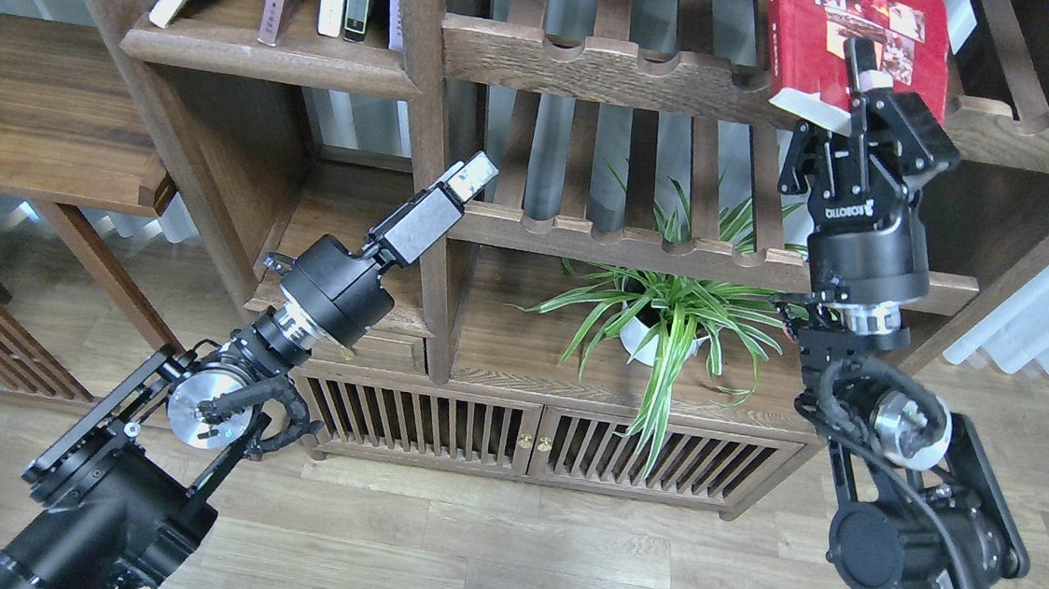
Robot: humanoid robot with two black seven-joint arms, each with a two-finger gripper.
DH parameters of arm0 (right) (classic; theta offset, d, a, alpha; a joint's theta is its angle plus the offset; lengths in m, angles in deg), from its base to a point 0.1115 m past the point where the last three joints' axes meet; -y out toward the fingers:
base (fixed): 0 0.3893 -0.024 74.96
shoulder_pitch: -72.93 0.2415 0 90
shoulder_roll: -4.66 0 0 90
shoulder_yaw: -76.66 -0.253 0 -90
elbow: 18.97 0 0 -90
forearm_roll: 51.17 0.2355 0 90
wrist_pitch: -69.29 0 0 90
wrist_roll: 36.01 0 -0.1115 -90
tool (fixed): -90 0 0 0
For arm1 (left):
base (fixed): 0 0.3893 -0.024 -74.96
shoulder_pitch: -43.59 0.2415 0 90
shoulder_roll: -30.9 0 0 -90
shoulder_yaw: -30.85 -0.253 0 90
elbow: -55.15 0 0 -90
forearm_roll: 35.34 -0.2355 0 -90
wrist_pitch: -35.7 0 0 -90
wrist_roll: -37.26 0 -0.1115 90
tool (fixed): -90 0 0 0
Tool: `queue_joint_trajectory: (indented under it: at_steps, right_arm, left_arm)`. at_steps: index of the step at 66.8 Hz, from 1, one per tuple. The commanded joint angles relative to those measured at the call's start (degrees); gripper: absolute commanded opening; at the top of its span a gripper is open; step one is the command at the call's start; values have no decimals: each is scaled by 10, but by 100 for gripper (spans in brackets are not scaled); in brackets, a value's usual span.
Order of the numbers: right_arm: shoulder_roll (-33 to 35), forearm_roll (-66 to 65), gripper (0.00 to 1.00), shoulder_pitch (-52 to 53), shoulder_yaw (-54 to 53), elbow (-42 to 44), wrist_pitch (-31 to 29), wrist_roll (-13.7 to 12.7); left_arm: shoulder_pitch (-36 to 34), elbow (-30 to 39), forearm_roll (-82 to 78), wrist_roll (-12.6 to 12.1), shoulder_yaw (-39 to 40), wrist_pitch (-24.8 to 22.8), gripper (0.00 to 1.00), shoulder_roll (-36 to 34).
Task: Organize books on shelf
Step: 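Pull the red book off the shelf with the right gripper, lowering it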
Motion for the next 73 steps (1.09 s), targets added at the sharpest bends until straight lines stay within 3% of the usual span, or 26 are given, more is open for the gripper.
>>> queue_joint_trajectory:
  at_steps: [1,61,73]
  right_arm:
    - [2,0,5,-22,25,-1,-2,0]
    - [0,-18,5,-155,153,-10,-2,0]
    - [0,-29,5,-156,160,-4,-2,0]
  left_arm:
    - [1,0,0,0,-1,0,74,0]
    - [34,8,-1,-1,-22,0,79,0]
    - [77,8,0,4,-25,0,79,0]
